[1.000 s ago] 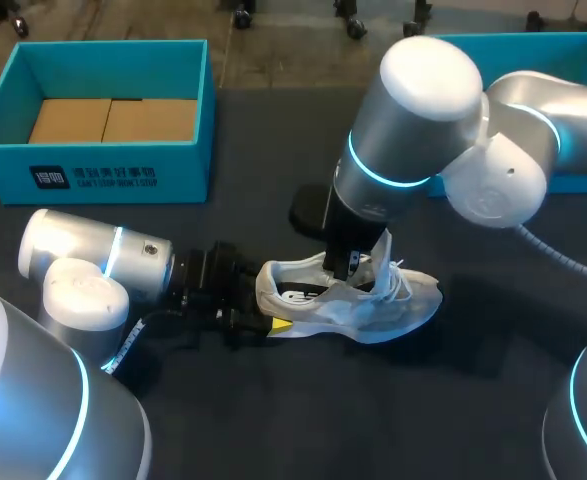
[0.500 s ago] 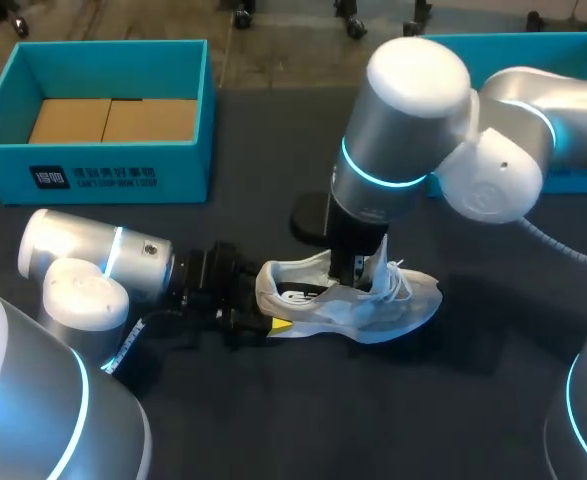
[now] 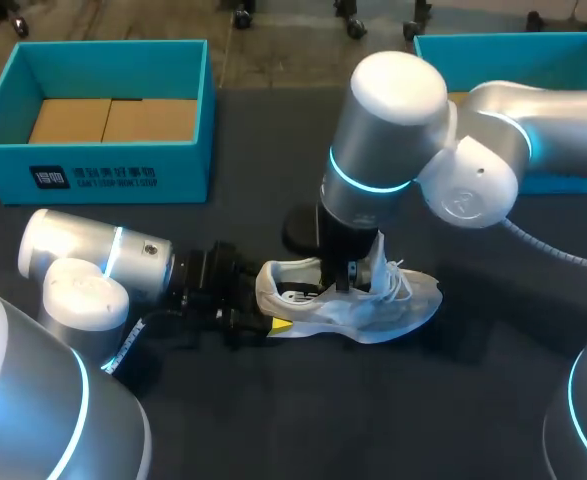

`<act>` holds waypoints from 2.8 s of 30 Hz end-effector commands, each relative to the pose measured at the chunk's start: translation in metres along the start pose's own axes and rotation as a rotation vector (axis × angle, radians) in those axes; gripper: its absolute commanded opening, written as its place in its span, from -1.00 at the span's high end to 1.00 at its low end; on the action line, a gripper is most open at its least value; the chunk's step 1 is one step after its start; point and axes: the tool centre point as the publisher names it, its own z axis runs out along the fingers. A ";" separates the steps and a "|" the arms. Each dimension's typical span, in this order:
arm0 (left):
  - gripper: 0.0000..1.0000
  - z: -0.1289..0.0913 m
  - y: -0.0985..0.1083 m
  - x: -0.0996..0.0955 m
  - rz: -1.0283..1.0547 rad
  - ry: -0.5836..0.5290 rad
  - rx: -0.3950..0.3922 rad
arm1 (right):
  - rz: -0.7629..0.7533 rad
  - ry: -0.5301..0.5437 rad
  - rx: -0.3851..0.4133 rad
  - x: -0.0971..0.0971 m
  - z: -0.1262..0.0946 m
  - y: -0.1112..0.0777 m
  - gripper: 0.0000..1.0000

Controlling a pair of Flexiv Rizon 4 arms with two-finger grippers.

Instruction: Take the shoe out of the shoebox, open the shoe tongue, remove and reinsert the insole, then place the shoe into the shoebox

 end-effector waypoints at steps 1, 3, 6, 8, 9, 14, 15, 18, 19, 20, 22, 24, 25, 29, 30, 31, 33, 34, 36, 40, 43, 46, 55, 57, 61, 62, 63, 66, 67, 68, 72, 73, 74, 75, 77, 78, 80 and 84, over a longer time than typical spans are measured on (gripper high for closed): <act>1.00 0.000 0.000 0.000 0.000 -0.001 -0.002 | 0.016 0.008 -0.002 0.007 0.008 -0.001 1.00; 1.00 0.000 0.000 0.000 0.000 -0.001 -0.002 | 0.019 0.006 0.000 0.009 0.008 -0.001 1.00; 1.00 0.000 0.000 0.000 0.000 -0.001 -0.002 | 0.020 -0.004 0.004 0.009 0.008 0.000 0.26; 1.00 0.000 0.000 0.000 0.000 -0.001 -0.002 | 0.020 -0.015 0.007 0.007 0.009 0.000 0.19; 1.00 0.000 0.000 0.000 0.000 -0.001 -0.002 | 0.019 -0.021 0.007 0.006 0.009 0.000 0.16; 1.00 0.000 0.000 0.000 0.000 -0.001 -0.002 | 0.010 -0.027 0.019 -0.001 0.008 0.002 0.16; 1.00 0.000 0.000 0.000 0.000 -0.001 -0.002 | 0.008 -0.027 0.020 -0.002 0.009 0.002 0.15; 1.00 0.000 0.000 0.000 0.000 -0.001 -0.002 | -0.008 -0.021 0.015 -0.006 0.013 0.002 0.14; 1.00 0.000 0.000 0.000 0.000 -0.001 -0.002 | -0.013 -0.021 0.012 -0.007 0.015 0.003 0.15; 1.00 0.000 0.000 0.000 0.000 -0.001 -0.002 | -0.020 -0.017 0.010 -0.009 0.017 0.004 0.14; 1.00 0.000 0.000 0.000 0.000 -0.001 -0.002 | -0.023 -0.012 0.007 -0.011 0.021 0.004 0.15; 1.00 0.000 0.000 0.000 0.000 -0.001 -0.002 | -0.026 0.000 0.005 -0.013 0.025 0.005 0.15; 1.00 0.000 0.000 0.000 0.000 -0.001 -0.002 | -0.029 0.007 0.005 -0.013 0.027 0.005 0.15; 1.00 0.000 0.000 0.000 0.000 -0.001 -0.002 | -0.032 0.027 -0.009 -0.014 0.034 0.006 0.16; 1.00 0.000 0.000 0.000 0.000 -0.001 -0.002 | -0.033 0.032 -0.011 -0.013 0.035 0.007 0.16; 1.00 0.000 0.000 0.000 0.000 -0.001 -0.002 | -0.035 0.040 -0.016 -0.012 0.037 0.008 0.17; 1.00 0.000 0.000 0.000 0.000 -0.001 -0.002 | -0.034 0.060 -0.016 -0.010 0.040 0.009 0.18; 1.00 0.000 0.000 0.000 0.000 -0.001 -0.002 | -0.032 0.065 -0.020 -0.009 0.042 0.009 0.20; 1.00 0.000 0.000 0.000 0.000 -0.001 -0.002 | -0.023 0.075 -0.030 -0.004 0.046 0.009 0.25; 1.00 0.000 0.000 0.000 0.000 -0.001 -0.002 | -0.001 0.101 -0.044 0.006 0.053 0.012 0.51; 1.00 0.000 0.000 0.000 0.000 -0.001 -0.002 | 0.019 0.116 -0.048 0.014 0.056 0.013 1.00; 1.00 0.000 0.000 0.000 0.000 -0.001 -0.002 | 0.042 0.123 -0.049 0.021 0.058 0.012 1.00; 1.00 0.000 0.000 0.000 0.000 -0.001 -0.002 | 0.107 0.068 -0.003 0.033 0.032 0.002 1.00; 1.00 0.000 0.000 0.000 0.000 -0.001 -0.002 | 0.108 0.050 0.002 0.034 0.022 -0.001 1.00; 1.00 0.000 0.000 0.000 0.000 -0.001 -0.002 | 0.088 0.050 0.019 0.032 0.002 -0.002 1.00; 1.00 0.000 0.000 0.000 0.000 -0.001 -0.002 | 0.079 0.054 0.024 0.030 -0.002 -0.002 1.00; 1.00 0.000 0.000 0.000 0.000 -0.001 -0.002 | 0.072 0.049 0.037 0.029 -0.006 -0.002 1.00; 1.00 0.000 0.000 0.000 0.000 -0.001 -0.002 | 0.051 0.036 0.047 0.024 -0.017 -0.001 1.00; 1.00 0.000 0.000 0.000 0.000 -0.001 -0.002 | 0.046 0.031 0.047 0.023 -0.020 -0.001 1.00; 1.00 0.000 0.000 0.000 0.000 -0.001 -0.002 | 0.043 0.028 0.046 0.022 -0.022 -0.001 1.00; 1.00 0.000 0.000 0.000 0.000 -0.001 -0.002 | 0.023 0.006 0.046 0.015 -0.032 0.000 1.00; 1.00 0.000 0.000 0.000 0.000 -0.001 -0.002 | 0.020 0.003 0.046 0.014 -0.033 0.000 1.00; 1.00 0.000 0.000 0.000 0.000 -0.001 -0.002 | 0.017 -0.001 0.049 0.013 -0.036 0.000 1.00; 1.00 0.000 0.000 0.000 0.000 -0.001 -0.002 | 0.015 -0.005 0.053 0.011 -0.039 0.000 1.00; 1.00 0.000 0.000 0.000 0.000 -0.001 -0.002 | 0.014 -0.010 0.057 0.010 -0.042 0.001 1.00; 1.00 0.000 0.000 0.000 0.000 -0.001 -0.002 | 0.013 -0.015 0.059 0.008 -0.045 0.001 1.00; 1.00 0.000 0.000 0.000 0.000 -0.001 -0.002 | 0.010 -0.025 0.063 0.007 -0.049 0.002 1.00; 1.00 0.000 0.000 0.000 0.000 -0.001 -0.002 | 0.004 -0.047 0.067 0.004 -0.057 0.002 1.00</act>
